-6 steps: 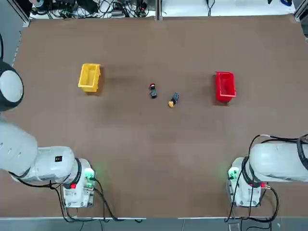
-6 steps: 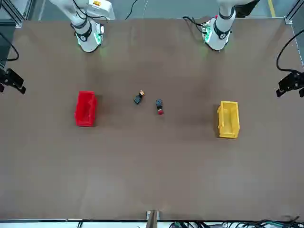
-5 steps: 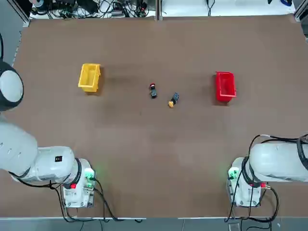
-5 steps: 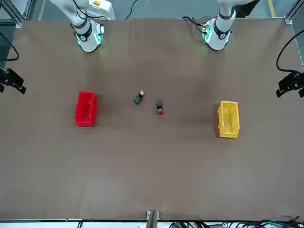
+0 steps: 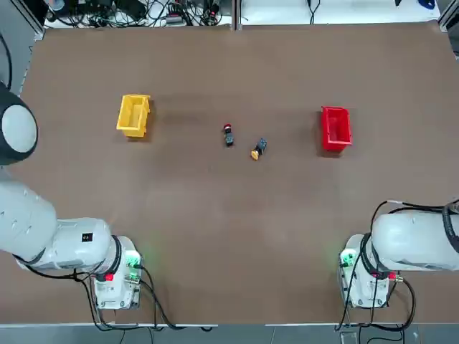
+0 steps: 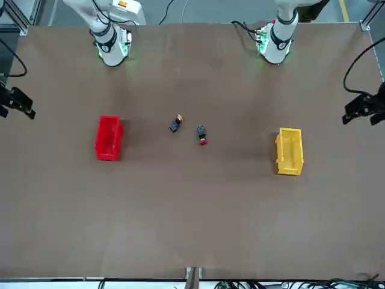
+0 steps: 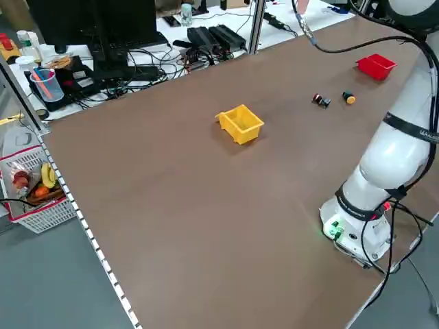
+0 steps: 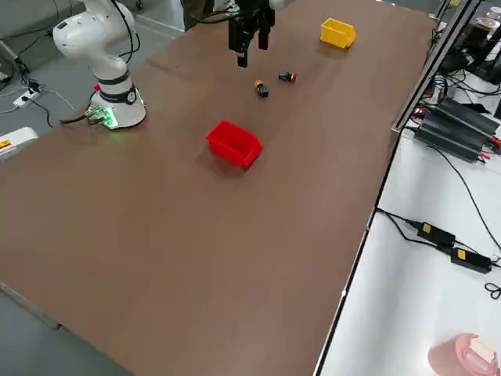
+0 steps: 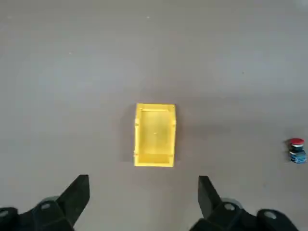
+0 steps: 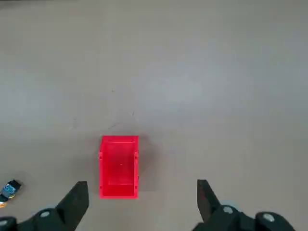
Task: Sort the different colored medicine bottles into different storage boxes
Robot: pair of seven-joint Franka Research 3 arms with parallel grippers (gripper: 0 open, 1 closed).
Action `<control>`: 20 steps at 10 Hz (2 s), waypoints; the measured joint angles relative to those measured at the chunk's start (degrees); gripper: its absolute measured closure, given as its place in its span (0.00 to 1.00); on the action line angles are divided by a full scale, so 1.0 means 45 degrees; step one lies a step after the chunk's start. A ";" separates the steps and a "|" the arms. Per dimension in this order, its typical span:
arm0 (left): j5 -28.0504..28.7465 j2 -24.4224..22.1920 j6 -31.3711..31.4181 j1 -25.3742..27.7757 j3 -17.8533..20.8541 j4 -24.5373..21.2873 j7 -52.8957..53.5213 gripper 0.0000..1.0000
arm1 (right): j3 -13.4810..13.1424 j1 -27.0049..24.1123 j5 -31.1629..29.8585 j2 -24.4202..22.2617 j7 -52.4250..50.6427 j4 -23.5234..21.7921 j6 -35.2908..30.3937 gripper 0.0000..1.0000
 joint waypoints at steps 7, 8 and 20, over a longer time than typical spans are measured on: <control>-0.0024 0.2894 0.2286 -0.5869 -0.0625 -0.0025 -0.7355 0.00 | 0.0172 0.2528 0.0007 0.0883 -0.0243 -0.1583 0.2740 0.00; -0.0024 0.3257 0.2786 -0.6390 -0.0627 -0.0115 -0.8847 0.00 | 0.0115 0.2504 0.0007 0.0949 -0.0250 -0.1585 0.2789 0.00; 0.1408 0.5666 0.9946 -1.0724 -0.0611 -0.4172 -1.6913 0.04 | -0.0122 0.1805 0.0006 0.0926 -0.0302 -0.1577 0.2769 0.00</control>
